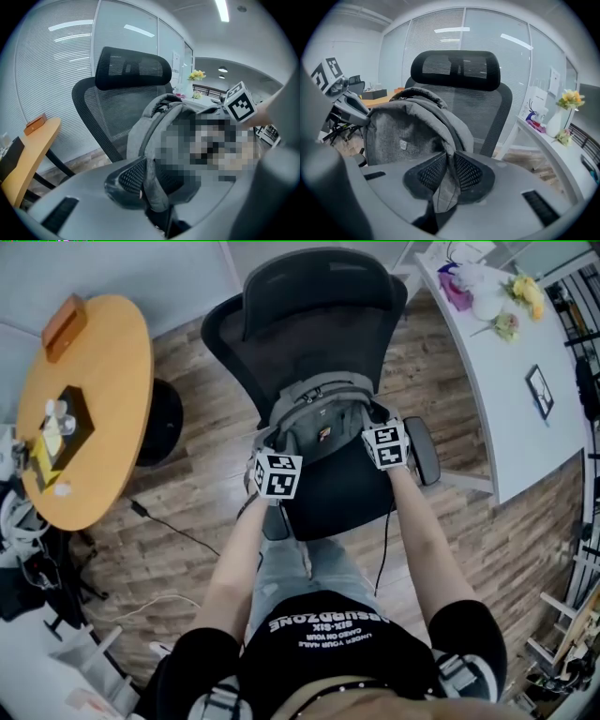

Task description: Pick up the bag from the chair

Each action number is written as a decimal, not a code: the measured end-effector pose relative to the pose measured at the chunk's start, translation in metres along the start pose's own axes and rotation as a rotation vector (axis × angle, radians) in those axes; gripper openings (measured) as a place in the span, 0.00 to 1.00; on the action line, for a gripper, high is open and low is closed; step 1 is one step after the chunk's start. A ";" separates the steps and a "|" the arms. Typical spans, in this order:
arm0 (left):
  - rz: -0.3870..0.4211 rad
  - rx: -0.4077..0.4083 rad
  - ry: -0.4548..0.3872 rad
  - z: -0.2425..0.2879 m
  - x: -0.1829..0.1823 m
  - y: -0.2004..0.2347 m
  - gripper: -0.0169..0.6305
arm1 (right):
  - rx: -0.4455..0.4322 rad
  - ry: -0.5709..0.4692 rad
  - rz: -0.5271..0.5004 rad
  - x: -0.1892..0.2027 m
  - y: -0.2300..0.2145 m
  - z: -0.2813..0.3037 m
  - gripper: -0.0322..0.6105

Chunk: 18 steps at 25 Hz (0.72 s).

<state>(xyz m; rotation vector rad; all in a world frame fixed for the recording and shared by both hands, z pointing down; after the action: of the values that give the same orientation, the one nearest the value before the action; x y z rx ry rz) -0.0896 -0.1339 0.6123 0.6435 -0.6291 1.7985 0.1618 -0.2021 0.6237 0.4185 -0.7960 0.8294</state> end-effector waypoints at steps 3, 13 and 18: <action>0.011 0.007 0.018 -0.007 0.003 -0.005 0.14 | 0.018 0.010 0.011 0.004 0.004 -0.008 0.16; 0.007 0.033 0.022 -0.034 0.005 -0.006 0.14 | -0.012 0.053 0.018 -0.007 0.014 -0.036 0.16; -0.013 0.042 0.013 -0.048 0.009 -0.009 0.14 | -0.010 0.041 0.021 -0.005 0.024 -0.059 0.15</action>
<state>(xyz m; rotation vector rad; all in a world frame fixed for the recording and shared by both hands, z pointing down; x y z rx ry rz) -0.0899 -0.0926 0.5853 0.6629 -0.5784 1.8067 0.1680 -0.1530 0.5825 0.3838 -0.7677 0.8511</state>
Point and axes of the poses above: the fingertips, and each gripper's own axes: z forward along the fingers, y to its left, x out of its underside, the point moved 7 cm from there along -z, backward along the fingers, and after that the axes turned 10 degrees about -x, right-handed, at the moved point
